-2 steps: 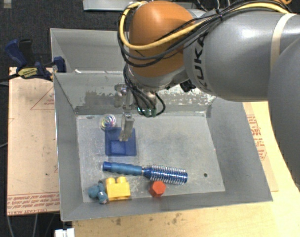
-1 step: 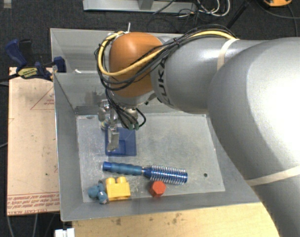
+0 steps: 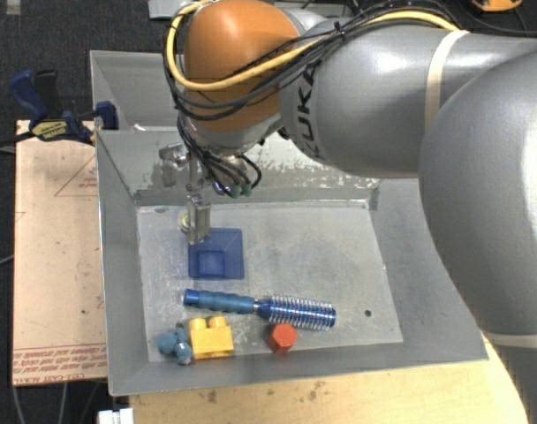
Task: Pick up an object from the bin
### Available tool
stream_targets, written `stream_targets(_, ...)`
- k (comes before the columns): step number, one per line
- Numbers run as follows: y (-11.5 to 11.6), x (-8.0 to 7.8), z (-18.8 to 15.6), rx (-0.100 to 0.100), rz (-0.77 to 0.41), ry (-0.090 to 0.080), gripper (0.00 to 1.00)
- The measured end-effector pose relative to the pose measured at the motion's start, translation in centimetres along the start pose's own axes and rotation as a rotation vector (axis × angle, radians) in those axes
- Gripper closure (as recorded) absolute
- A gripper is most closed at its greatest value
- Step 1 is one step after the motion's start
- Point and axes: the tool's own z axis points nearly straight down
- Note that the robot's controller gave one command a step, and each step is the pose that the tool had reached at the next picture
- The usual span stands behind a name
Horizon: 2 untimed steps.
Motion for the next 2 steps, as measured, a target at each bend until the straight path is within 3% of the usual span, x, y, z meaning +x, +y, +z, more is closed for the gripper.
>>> stream_targets(1, 1.5, 2.5, 10.1, 0.000, -0.048, 0.019, 0.00)
stream_targets(2, -2.1, 2.5, 14.9, 0.001, 0.030, 0.014, 0.00)
